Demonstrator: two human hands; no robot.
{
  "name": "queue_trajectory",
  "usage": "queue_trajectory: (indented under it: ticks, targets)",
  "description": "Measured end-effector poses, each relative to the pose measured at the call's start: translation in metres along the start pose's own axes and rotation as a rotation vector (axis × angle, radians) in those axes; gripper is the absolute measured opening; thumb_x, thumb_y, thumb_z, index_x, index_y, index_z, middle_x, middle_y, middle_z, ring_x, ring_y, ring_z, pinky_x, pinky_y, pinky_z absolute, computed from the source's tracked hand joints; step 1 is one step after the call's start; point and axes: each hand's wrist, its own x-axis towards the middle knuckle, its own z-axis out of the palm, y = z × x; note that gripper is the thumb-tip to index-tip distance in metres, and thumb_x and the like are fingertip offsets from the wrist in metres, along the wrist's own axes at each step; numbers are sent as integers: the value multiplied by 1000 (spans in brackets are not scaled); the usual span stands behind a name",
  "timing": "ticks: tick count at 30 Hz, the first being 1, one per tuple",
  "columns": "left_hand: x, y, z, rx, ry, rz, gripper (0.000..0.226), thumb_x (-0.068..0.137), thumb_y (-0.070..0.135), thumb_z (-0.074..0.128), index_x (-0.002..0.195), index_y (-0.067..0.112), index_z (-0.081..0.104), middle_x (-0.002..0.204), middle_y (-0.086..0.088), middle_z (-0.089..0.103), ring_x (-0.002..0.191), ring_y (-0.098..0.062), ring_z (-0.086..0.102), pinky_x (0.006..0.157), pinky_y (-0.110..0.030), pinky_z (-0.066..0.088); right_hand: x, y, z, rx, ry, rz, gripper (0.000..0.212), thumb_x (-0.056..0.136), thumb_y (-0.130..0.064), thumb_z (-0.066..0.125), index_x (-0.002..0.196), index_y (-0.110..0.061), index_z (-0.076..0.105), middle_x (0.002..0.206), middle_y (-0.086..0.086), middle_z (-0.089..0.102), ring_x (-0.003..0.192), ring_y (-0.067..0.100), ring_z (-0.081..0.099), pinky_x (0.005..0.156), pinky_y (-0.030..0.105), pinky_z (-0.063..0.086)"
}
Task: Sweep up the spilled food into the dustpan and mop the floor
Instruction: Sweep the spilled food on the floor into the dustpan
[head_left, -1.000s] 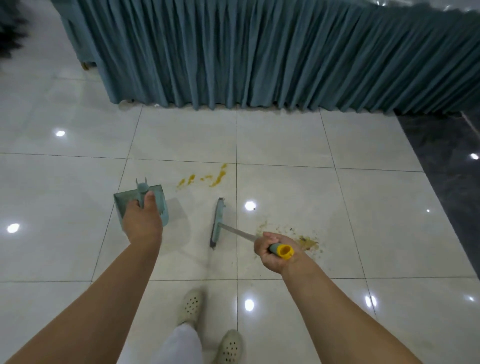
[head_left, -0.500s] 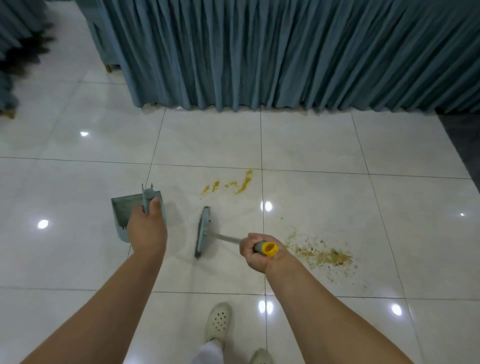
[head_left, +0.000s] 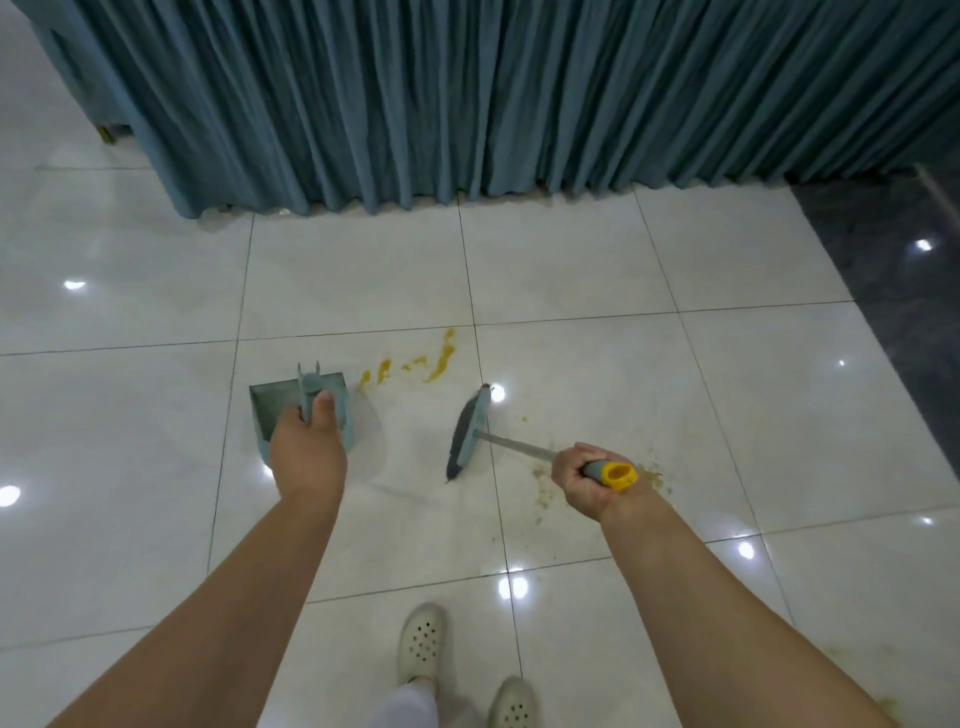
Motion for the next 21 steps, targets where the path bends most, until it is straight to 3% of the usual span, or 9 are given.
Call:
queue_trajectory:
  ticks: [4, 7, 9, 12, 16, 18, 21]
  targets:
    - [-6, 9, 17, -46, -50, -6, 40, 95, 43, 46, 92, 5, 56, 86, -11, 61, 80, -29, 61, 74, -39, 51, -20, -24, -14, 73, -22, -27, 29, 92, 0, 38, 64, -2, 46, 44, 2, 37, 39, 5, 40, 26, 14, 33]
    - [-11, 16, 28, -60, -88, -2, 37, 96, 42, 46, 89, 7, 54, 85, -9, 59, 81, -28, 60, 72, -35, 49, -31, -33, -21, 144, -27, -54, 27, 99, -7, 36, 73, -6, 41, 65, -8, 35, 49, 4, 38, 25, 15, 33]
    - [-14, 20, 32, -56, -111, 4, 38, 96, 42, 45, 93, 5, 55, 88, -11, 59, 84, -30, 60, 78, -39, 51, -38, -32, -19, 147, -24, -69, 29, 101, -9, 35, 74, -2, 44, 64, -7, 35, 51, 5, 36, 26, 15, 33]
    - [-14, 27, 37, -79, -127, 3, 41, 96, 41, 45, 99, 3, 57, 91, -12, 60, 88, -31, 61, 82, -41, 52, -42, -24, -8, 58, -18, -79, 28, 103, -10, 34, 77, -2, 43, 47, 6, 44, 52, 5, 34, 28, 15, 35]
    - [-7, 34, 42, -109, -136, 17, 35, 96, 41, 45, 89, 7, 53, 88, -10, 59, 87, -31, 61, 78, -36, 50, -31, -15, 16, 56, -50, -20, 27, 102, -9, 36, 75, -7, 41, 61, -4, 36, 51, 4, 34, 25, 16, 34]
    - [-2, 35, 43, -118, -141, 14, 36, 96, 42, 45, 90, 8, 53, 91, -12, 61, 89, -32, 62, 82, -42, 52, -21, -7, 28, 48, -47, 4, 28, 100, -8, 38, 73, -6, 42, 53, 1, 37, 50, 4, 35, 26, 15, 35]
    - [4, 32, 46, -101, -146, 17, 36, 95, 44, 45, 91, 10, 54, 94, -16, 63, 91, -37, 62, 84, -47, 53, -4, 7, 42, 78, -68, 46, 32, 98, -5, 40, 72, 8, 51, 58, -2, 37, 48, 3, 36, 26, 15, 35]
